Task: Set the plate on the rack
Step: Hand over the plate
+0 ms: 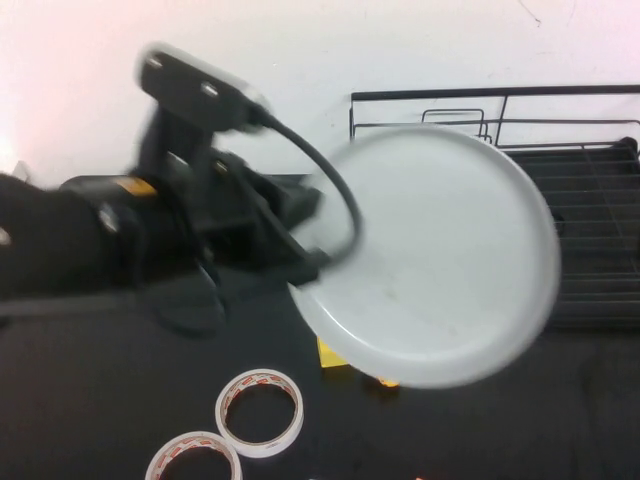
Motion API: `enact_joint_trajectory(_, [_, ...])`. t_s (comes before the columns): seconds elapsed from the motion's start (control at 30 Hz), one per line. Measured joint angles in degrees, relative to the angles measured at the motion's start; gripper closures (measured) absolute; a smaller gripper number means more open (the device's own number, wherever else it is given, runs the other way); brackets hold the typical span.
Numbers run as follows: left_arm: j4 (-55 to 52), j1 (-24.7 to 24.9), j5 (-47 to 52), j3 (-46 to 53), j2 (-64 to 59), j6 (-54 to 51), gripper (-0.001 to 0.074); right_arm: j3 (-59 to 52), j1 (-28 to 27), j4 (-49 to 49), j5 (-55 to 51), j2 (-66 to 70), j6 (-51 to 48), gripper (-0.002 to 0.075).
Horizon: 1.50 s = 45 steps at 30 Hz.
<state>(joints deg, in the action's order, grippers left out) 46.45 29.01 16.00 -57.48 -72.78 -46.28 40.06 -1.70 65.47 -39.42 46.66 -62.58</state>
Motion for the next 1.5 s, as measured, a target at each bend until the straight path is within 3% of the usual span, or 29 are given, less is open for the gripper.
enact_joint_trajectory(0.13, [0.61,5.58,-2.89,1.28,0.00,-0.26,0.0732,5.46,0.00,5.76,-6.26,5.48,-9.94,0.0153])
enact_joint_trajectory(0.4, [1.34,14.56,-13.07,1.48,0.00,-3.43,0.0732,12.40,0.00,5.47,-14.64,14.00,-13.94,0.0148])
enact_joint_trajectory(0.67, [1.57,16.43,-17.03,1.48,0.00,-6.29,0.0732,12.67,0.00,0.13,-20.00,16.90,-14.42,0.0170])
enact_joint_trajectory(0.77, [1.60,16.43,-17.89,1.48,0.00,-7.61,0.0732,12.67,0.00,-0.81,-20.13,17.13,-14.53,0.0260])
enact_joint_trajectory(1.0, [1.60,16.43,-19.78,1.48,0.00,-7.90,0.0732,12.74,0.00,-3.57,-18.22,17.13,-14.32,0.0591])
enact_joint_trajectory(1.17, [1.85,16.67,-19.91,1.48,0.00,-8.58,0.0721,12.74,0.13,-3.83,-14.20,17.25,-14.48,0.0608])
enact_joint_trajectory(1.3, [2.23,16.56,-19.91,1.48,0.03,-8.83,0.0616,12.74,0.33,-3.91,-9.59,17.25,-14.68,0.0608])
enact_joint_trajectory(1.5, [5.67,16.56,-19.58,1.48,1.19,-8.96,0.0298,14.38,0.33,-3.91,-3.62,18.95,-17.81,0.0608])
